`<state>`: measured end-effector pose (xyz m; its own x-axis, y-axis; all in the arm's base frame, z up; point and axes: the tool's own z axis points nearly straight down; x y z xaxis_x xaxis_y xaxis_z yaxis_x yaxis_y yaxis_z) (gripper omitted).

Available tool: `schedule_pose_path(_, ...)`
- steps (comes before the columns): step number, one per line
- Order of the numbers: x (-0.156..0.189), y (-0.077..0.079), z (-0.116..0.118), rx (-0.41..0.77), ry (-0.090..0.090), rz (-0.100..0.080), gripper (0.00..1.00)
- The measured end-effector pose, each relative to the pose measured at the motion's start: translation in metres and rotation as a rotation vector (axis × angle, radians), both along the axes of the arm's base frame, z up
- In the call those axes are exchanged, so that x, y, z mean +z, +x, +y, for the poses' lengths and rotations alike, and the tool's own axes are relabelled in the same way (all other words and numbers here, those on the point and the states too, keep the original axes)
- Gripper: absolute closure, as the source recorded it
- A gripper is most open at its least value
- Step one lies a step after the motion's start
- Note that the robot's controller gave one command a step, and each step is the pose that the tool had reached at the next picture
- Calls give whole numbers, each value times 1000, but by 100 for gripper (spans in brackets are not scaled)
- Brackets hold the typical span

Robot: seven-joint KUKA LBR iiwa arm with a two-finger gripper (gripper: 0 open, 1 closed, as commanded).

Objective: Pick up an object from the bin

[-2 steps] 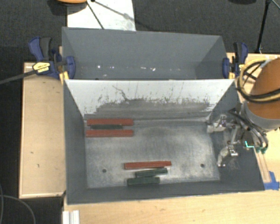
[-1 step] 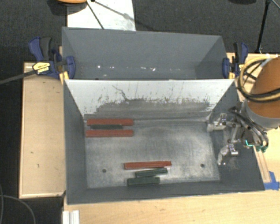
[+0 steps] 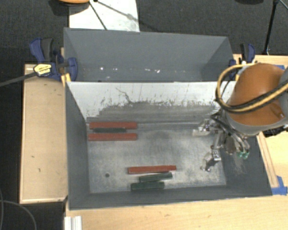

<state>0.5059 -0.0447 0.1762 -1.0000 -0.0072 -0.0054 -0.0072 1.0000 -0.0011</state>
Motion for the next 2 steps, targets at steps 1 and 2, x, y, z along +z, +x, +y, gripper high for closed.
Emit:
schedule_pose_path(1, -64, 2, 15, -10, 3, -2, 0)
schedule_pose_path(2, -85, -25, 55, 178, 1, 2, 100)
